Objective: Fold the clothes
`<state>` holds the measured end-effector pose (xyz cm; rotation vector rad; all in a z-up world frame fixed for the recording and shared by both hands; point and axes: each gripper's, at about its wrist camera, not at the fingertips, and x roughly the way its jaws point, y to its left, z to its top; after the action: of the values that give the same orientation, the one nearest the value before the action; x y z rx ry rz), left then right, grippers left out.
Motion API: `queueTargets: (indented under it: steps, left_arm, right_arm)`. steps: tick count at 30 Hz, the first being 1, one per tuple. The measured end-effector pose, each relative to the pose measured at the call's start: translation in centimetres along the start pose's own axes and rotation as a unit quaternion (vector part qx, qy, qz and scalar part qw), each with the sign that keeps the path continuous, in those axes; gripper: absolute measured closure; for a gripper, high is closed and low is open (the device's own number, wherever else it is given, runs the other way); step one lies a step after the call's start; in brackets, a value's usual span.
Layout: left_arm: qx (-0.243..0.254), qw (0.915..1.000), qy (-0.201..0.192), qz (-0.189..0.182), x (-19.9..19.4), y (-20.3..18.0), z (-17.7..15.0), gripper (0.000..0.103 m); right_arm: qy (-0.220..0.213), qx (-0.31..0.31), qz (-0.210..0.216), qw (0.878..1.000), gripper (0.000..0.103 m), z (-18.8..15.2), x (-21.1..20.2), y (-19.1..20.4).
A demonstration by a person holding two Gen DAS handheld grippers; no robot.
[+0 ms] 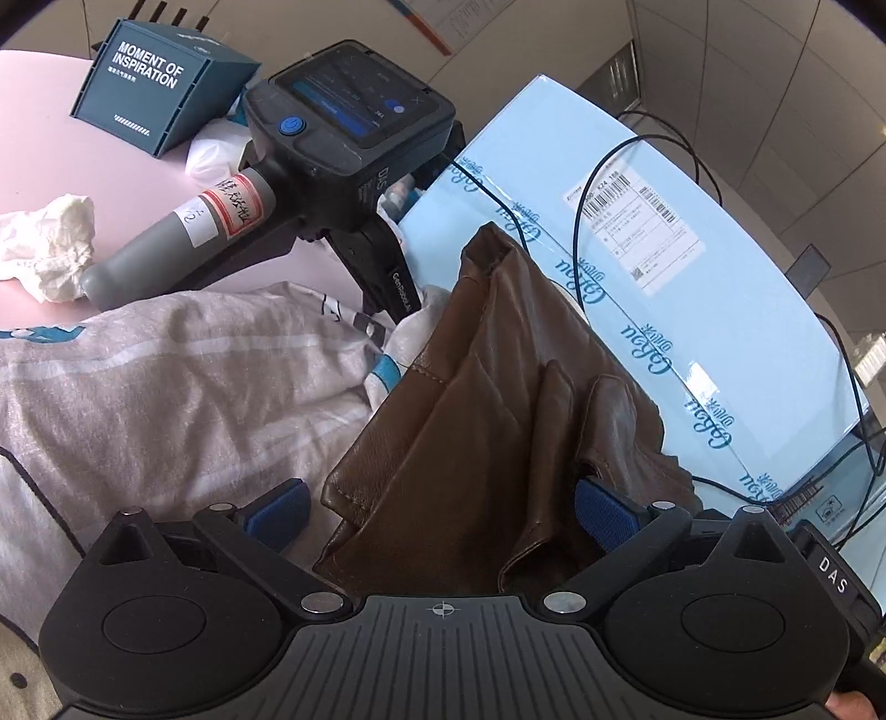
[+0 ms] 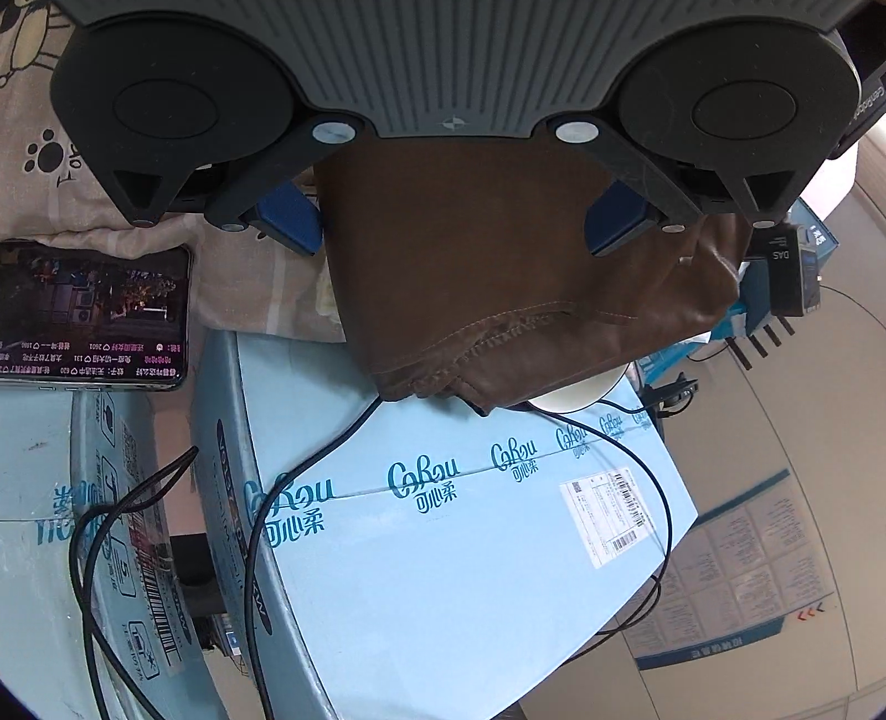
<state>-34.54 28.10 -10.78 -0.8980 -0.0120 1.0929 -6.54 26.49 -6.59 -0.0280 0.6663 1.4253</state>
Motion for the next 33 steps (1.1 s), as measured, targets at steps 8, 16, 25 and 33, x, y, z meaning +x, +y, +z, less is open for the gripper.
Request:
queueTargets:
  steps: [8,16,25,33]
  left_arm:
    - [0.032,0.9994,-0.016,0.002,-0.2,-0.7,-0.5,0.004]
    - [0.058,0.9978,-0.032,-0.003,-0.6,-1.5,-0.8,0.008]
    - [0.045,0.9970,-0.055,-0.032,-1.5,-1.2,-0.6,0.015]
    - [0.044,0.9945,-0.081,-0.049,-2.3,-1.1,-0.5,0.039]
  right_arm:
    - [0.012,-0.010,-0.015,1.000,0.000,0.1,1.7,0.2]
    - [0.023,-0.016,-0.019,0.999,0.000,0.1,2.5,0.5]
    - [0.050,0.018,0.091,0.994,0.000,2.3,0.2,0.0]
    - [0.052,0.012,0.142,0.988,0.019,2.4,-0.6,-0.6]
